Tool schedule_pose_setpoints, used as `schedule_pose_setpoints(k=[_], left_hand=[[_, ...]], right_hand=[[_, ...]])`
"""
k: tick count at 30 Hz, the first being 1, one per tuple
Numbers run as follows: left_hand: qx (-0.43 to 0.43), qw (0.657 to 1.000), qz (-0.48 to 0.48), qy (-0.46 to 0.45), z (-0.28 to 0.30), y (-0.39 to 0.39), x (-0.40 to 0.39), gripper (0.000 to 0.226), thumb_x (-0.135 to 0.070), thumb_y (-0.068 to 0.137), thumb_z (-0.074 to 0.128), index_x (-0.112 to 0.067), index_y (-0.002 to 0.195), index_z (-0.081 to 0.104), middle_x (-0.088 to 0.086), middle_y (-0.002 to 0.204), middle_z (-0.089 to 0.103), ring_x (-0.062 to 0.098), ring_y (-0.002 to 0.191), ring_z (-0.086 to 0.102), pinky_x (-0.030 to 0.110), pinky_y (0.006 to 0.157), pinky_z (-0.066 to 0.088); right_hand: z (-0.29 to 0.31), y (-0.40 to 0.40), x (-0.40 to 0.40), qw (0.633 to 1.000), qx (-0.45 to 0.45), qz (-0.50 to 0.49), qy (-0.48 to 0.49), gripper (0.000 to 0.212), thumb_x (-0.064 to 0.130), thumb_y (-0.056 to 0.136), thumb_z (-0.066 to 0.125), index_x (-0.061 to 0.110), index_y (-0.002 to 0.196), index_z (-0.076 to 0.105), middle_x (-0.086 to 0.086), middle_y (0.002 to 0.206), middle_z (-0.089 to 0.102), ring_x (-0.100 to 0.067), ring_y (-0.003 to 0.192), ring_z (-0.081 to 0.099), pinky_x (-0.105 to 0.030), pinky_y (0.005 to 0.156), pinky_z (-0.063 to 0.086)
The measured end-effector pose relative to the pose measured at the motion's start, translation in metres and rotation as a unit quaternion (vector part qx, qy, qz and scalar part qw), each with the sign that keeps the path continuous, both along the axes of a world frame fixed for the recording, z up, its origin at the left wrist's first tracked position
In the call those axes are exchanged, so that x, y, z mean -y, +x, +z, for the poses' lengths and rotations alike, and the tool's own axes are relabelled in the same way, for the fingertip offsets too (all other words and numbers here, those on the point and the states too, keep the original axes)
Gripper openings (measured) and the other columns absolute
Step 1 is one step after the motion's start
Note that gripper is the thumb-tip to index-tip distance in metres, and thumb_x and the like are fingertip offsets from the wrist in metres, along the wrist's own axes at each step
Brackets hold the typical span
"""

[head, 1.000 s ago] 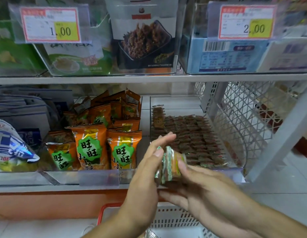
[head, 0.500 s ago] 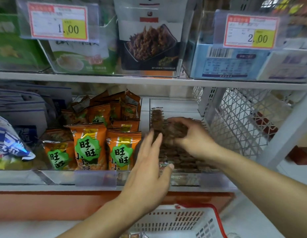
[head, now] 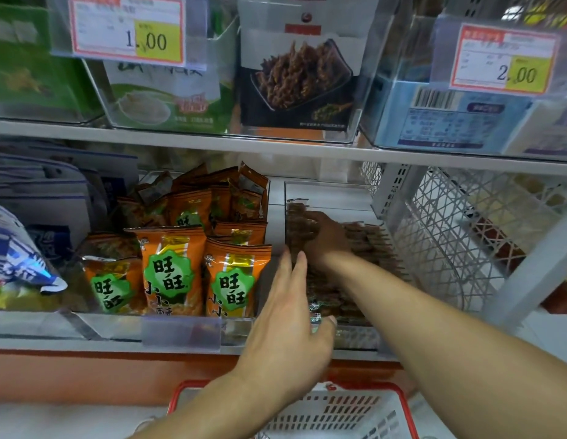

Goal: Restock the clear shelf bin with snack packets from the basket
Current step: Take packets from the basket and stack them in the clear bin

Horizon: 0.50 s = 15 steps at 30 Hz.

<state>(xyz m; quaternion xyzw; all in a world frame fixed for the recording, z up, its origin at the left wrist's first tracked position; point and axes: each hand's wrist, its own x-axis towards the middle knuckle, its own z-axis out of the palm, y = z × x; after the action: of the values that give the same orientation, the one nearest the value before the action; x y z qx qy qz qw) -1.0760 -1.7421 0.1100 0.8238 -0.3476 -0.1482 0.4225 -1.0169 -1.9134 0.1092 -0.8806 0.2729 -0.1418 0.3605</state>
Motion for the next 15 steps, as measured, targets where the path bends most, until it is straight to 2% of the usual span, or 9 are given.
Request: schedule_pose_setpoints(k=[3, 5, 8, 11, 13, 14, 15], left_hand=[[-0.003, 1.0, -0.013, 0.011, -0.001, 0.0, -0.003, 0.097, -0.039, 0.097, 0.061, -0.044, 0.159, -0.013, -0.037, 0.145, -0.036, 0.001, 0.154, -0.002, 0.025, 0.121, 0.014], [0.001, 0.999, -0.019, 0.026, -0.001, -0.001, -0.006, 0.098, -0.041, 0.095, 0.062, -0.044, 0.159, -0.012, -0.037, 0.143, -0.041, 0.005, 0.155, 0.007, 0.031, 0.122, 0.028], [-0.002, 0.999, -0.021, 0.033, 0.0, -0.003, -0.01, 0.098, -0.041, 0.094, 0.063, -0.044, 0.158, -0.011, -0.038, 0.141, -0.046, 0.011, 0.154, 0.022, 0.036, 0.118, 0.038], [-0.014, 0.999, -0.028, 0.04, 0.001, -0.004, -0.013, 0.099, -0.041, 0.092, 0.066, -0.051, 0.156, -0.009, -0.042, 0.136, -0.05, 0.016, 0.148, 0.037, 0.038, 0.113, 0.044], [-0.015, 0.998, -0.033, 0.045, 0.001, -0.005, -0.013, 0.097, -0.043, 0.091, 0.067, -0.055, 0.154, -0.006, -0.044, 0.136, -0.05, 0.026, 0.139, 0.049, 0.04, 0.114, 0.044], [-0.008, 0.998, -0.036, 0.042, 0.0, -0.006, -0.013, 0.098, -0.044, 0.091, 0.068, -0.055, 0.155, -0.006, -0.043, 0.139, -0.049, 0.028, 0.141, 0.046, 0.041, 0.118, 0.04], [-0.001, 0.999, -0.035, 0.036, -0.001, -0.007, -0.014, 0.098, -0.044, 0.092, 0.068, -0.052, 0.156, -0.005, -0.042, 0.143, -0.047, 0.026, 0.149, 0.035, 0.039, 0.123, 0.031]], right_hand=[[0.001, -0.002, 0.002, 0.998, -0.019, 0.035, -0.058, 0.048, 0.016, 0.089, 0.073, 0.015, 0.135, 0.058, -0.009, 0.135, 0.063, -0.026, 0.126, 0.056, -0.025, 0.099, 0.04], [0.002, -0.003, 0.005, 0.998, 0.005, 0.027, -0.056, 0.044, 0.009, 0.089, 0.07, 0.016, 0.131, 0.061, -0.006, 0.132, 0.065, -0.023, 0.124, 0.058, -0.022, 0.097, 0.039], [-0.003, 0.0, 0.004, 0.998, 0.007, 0.009, -0.06, 0.043, 0.01, 0.092, 0.067, 0.017, 0.133, 0.06, -0.006, 0.134, 0.063, -0.023, 0.126, 0.057, -0.017, 0.092, 0.033], [-0.01, 0.005, -0.002, 0.998, -0.016, 0.016, -0.053, 0.045, 0.018, 0.095, 0.065, 0.012, 0.139, 0.054, -0.01, 0.139, 0.059, -0.027, 0.129, 0.054, -0.018, 0.091, 0.031], [-0.01, 0.003, 0.0, 1.0, -0.012, 0.004, -0.001, 0.047, 0.016, 0.094, 0.065, 0.013, 0.139, 0.052, -0.009, 0.138, 0.058, -0.027, 0.128, 0.054, -0.019, 0.088, 0.032], [-0.008, 0.0, 0.002, 1.0, -0.007, -0.002, 0.025, 0.047, 0.013, 0.093, 0.063, 0.015, 0.139, 0.052, -0.008, 0.137, 0.059, -0.026, 0.127, 0.055, -0.021, 0.087, 0.035], [-0.004, -0.004, 0.003, 0.999, -0.001, -0.003, 0.042, 0.046, 0.011, 0.093, 0.062, 0.017, 0.138, 0.053, -0.007, 0.137, 0.06, -0.026, 0.126, 0.056, -0.021, 0.088, 0.038]])
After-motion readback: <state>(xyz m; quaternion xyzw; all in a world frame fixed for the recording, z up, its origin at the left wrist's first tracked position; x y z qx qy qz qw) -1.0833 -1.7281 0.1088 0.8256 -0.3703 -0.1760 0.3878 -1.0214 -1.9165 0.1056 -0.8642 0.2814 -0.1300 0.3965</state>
